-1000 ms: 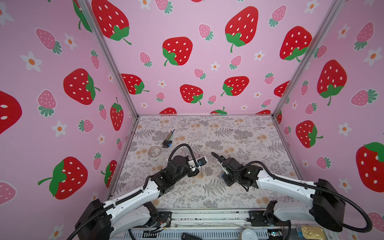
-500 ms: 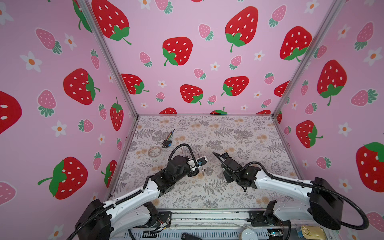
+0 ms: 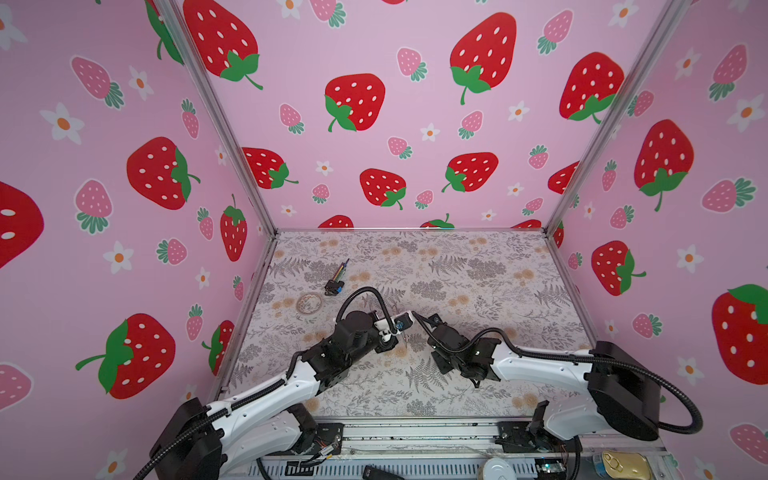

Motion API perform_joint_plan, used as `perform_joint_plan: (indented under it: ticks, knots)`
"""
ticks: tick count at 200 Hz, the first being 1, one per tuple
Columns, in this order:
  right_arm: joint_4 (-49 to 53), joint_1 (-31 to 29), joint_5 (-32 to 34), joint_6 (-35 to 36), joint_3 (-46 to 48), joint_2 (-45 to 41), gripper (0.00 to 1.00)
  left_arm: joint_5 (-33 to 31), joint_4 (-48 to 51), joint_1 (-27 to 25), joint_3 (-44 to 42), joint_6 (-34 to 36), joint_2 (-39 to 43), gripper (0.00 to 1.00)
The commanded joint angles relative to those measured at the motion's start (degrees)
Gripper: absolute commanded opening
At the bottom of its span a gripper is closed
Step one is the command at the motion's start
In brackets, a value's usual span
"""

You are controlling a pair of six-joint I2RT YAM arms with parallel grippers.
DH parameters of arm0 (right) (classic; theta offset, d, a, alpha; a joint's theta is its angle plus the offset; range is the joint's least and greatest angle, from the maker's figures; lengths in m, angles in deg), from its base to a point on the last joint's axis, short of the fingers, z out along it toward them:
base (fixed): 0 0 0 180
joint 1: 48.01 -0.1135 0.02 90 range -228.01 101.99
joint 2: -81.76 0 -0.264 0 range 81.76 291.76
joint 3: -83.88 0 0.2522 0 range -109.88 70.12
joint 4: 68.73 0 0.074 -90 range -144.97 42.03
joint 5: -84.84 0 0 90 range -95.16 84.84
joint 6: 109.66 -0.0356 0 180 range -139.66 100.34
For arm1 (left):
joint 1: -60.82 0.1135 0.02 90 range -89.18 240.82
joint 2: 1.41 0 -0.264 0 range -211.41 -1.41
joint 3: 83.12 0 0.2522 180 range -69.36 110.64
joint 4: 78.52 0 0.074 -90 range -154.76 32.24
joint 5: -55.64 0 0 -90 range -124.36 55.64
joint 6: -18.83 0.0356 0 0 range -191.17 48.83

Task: Put the keys on the keyring

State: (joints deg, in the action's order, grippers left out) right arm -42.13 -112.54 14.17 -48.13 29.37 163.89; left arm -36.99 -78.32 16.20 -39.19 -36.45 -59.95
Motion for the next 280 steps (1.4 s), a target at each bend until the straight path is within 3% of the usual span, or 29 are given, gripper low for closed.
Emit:
perform_joint_plan:
  ticks: [1,20,44,58,79,127,177,280]
  knots:
    - [-2.79,-0.56,-2.66,1.8,-0.31,-2.34,0.21,-0.88,-3.08,0.24,0.15,0.87,1.07,0.0]
    - [-3.53,-0.42,-3.17,5.21,-0.16,-5.94,0.31,-0.74,-3.09,0.32,0.11,0.88,1.17,0.0]
    - [-3.46,0.96,-4.0,8.5,0.81,-9.84,0.34,-0.62,-3.12,0.21,0.15,0.87,1.21,0.0]
    - [-3.41,3.13,-8.83,10.02,1.75,-10.74,0.33,-0.49,-3.05,0.2,0.16,0.89,1.21,0.0]
    - [-0.89,4.15,-11.87,11.42,1.54,-9.54,0.33,-0.19,-3.01,0.16,0.15,0.83,1.18,0.0]
    - [3.77,4.72,-12.21,9.66,-1.69,-2.65,0.35,0.7,-2.85,0.24,0.22,0.71,0.82,0.0]
    - [4.5,7.68,-11.32,6.26,-0.19,-0.53,0.32,1.05,-2.75,0.24,0.24,0.71,0.66,0.0]
    - [-3.52,12.71,-21.41,3.27,4.37,-1.43,0.23,1.31,-2.52,0.19,0.32,0.7,0.21,0.0]
